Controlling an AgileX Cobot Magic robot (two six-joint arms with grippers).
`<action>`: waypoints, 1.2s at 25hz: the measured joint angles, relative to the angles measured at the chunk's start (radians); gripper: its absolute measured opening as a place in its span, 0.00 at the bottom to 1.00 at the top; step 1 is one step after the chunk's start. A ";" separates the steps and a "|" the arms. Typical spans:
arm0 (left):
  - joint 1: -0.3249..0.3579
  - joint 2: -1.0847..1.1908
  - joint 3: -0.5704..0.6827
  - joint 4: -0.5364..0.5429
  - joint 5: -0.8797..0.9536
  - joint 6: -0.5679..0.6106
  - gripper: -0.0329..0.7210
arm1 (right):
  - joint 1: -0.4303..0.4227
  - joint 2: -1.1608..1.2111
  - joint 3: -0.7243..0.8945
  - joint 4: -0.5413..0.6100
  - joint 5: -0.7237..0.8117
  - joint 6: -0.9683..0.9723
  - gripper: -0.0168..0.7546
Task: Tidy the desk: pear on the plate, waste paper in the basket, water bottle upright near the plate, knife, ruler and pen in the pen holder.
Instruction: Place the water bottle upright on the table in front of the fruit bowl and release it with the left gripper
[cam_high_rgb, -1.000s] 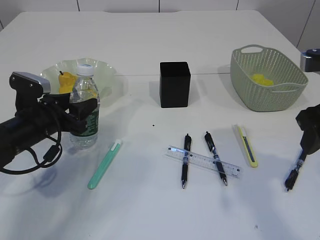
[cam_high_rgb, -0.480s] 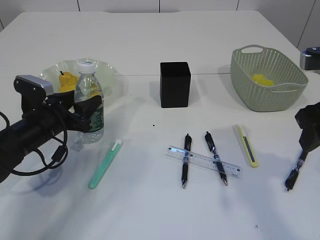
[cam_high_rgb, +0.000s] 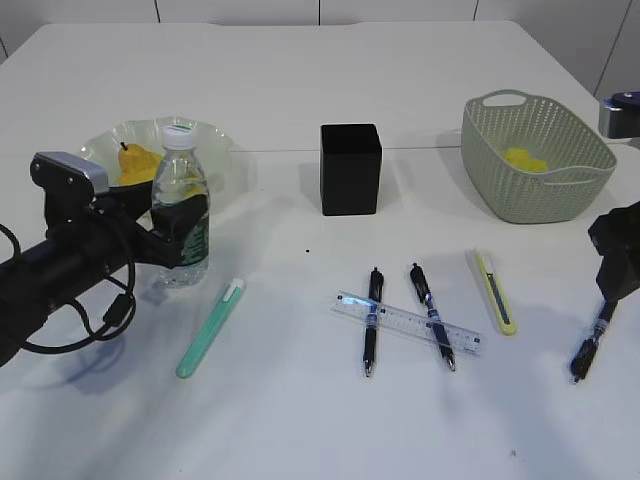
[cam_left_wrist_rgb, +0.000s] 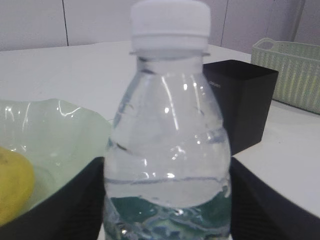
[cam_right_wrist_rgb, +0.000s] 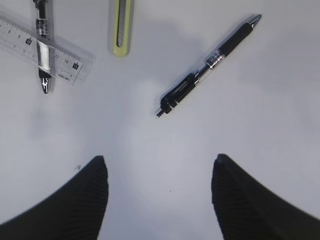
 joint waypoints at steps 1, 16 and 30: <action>0.000 0.000 0.000 0.003 0.005 0.000 0.69 | 0.000 0.000 0.000 0.000 0.000 0.000 0.65; 0.000 0.009 0.010 0.012 0.099 0.000 0.77 | 0.000 0.000 0.000 0.000 0.000 0.000 0.65; 0.000 -0.001 0.017 0.012 0.132 0.000 0.83 | 0.000 0.000 0.000 0.000 0.000 0.000 0.65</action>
